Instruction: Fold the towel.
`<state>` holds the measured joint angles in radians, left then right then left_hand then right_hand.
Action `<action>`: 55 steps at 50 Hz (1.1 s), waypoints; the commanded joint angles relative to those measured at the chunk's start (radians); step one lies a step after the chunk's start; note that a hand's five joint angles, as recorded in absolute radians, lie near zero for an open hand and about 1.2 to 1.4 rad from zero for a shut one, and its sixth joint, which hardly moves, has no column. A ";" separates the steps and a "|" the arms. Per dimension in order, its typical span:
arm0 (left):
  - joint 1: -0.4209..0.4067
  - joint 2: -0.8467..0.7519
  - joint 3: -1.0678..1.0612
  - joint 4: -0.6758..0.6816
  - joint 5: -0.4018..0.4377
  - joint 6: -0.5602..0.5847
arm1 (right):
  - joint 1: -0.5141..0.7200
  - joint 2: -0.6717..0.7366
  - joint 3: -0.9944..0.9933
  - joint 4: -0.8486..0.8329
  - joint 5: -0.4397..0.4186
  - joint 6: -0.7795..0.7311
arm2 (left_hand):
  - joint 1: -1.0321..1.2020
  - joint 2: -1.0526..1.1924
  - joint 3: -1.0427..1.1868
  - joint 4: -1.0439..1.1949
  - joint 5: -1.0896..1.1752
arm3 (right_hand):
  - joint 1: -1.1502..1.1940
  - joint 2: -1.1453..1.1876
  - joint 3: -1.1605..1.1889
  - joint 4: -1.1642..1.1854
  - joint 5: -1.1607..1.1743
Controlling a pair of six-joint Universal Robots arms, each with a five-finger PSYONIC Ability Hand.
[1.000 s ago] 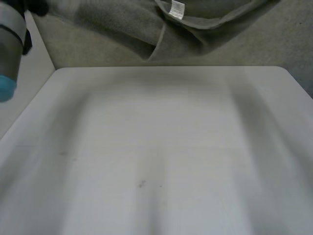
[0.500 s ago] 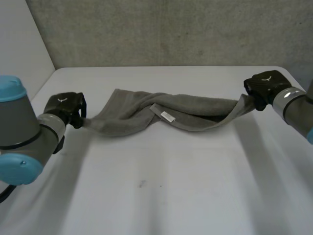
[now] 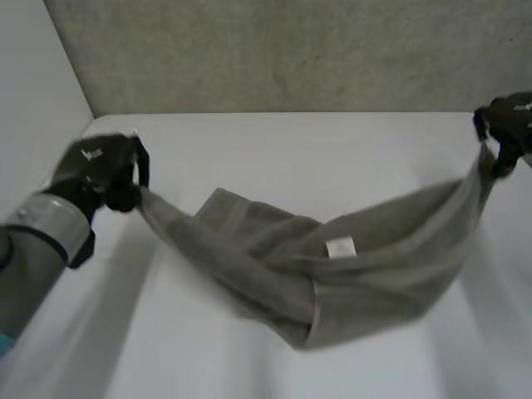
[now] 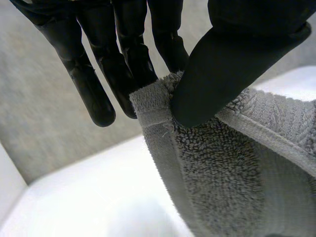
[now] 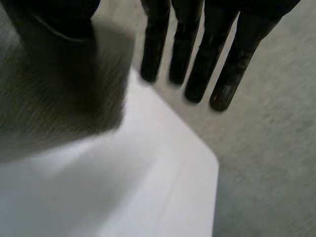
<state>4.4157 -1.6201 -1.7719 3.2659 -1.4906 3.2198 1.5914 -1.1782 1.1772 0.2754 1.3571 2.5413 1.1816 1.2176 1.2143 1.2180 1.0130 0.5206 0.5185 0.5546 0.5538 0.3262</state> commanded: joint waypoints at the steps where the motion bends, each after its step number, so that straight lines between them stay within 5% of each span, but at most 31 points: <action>1: -0.024 -0.047 -0.047 0.026 0.004 0.018 | 0.007 0.014 0.027 0.012 0.033 -0.023 | 0.215 0.179 0.182 0.178 0.209 | -0.346 -0.344 -0.380 -0.379 -0.326; 13: -0.025 -0.052 -0.047 0.031 0.003 0.060 | 0.227 -0.166 0.197 -0.001 0.030 0.086 | 0.215 0.179 0.182 0.178 0.209 | -0.346 -0.344 -0.380 -0.379 -0.326; 20: -0.028 -0.058 -0.050 0.034 0.003 0.061 | 0.452 -0.134 0.373 -0.018 0.042 0.102 | 0.215 0.179 0.182 0.178 0.209 | -0.346 -0.344 -0.380 -0.379 -0.326; 29: -0.028 -0.063 -0.058 0.044 0.003 0.061 | 0.515 -0.006 0.406 -0.196 0.065 0.188 | 0.215 0.179 0.182 0.178 0.209 | -0.321 -0.319 -0.355 -0.354 -0.301; 43: -0.028 -0.063 -0.073 0.066 0.003 0.063 | 0.573 0.175 0.286 -0.214 0.155 0.194 | 0.215 0.179 0.182 0.178 0.209 | 0.131 0.133 0.097 0.098 0.151; 45: -0.028 -0.063 -0.073 0.067 0.003 0.064 | 0.575 0.181 0.263 -0.211 0.157 0.192 | 0.215 0.179 0.182 0.178 0.209 | 0.601 0.603 0.567 0.568 0.621; 46: -0.028 -0.063 -0.073 0.067 0.003 0.064 | 0.575 0.181 0.263 -0.211 0.157 0.192 | 0.215 0.179 0.182 0.178 0.209 | 0.604 0.606 0.570 0.570 0.623; 47: -0.028 -0.063 -0.073 0.067 0.003 0.064 | 0.575 0.175 0.253 -0.206 0.155 0.192 | 0.215 0.179 0.182 0.178 0.209 | 0.873 0.875 0.839 0.840 0.893; 51: -0.027 -0.063 -0.072 0.067 0.003 0.066 | 0.575 0.129 0.214 -0.193 0.163 0.195 | 0.215 0.179 0.182 0.178 0.209 | 0.876 0.878 0.842 0.842 0.896; 55: -0.015 -0.049 -0.057 0.064 0.000 0.066 | 0.556 -0.077 0.168 -0.153 0.148 0.208 | 0.215 0.179 0.182 0.178 0.209 | 0.876 0.878 0.842 0.842 0.896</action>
<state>4.3889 -1.6820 -1.8430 3.3336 -1.4887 3.2849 2.1642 -1.0510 1.4004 0.0813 1.5184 2.7377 1.1805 1.2176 1.2143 1.2180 1.0131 1.3307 1.3307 1.3343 1.3440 1.1645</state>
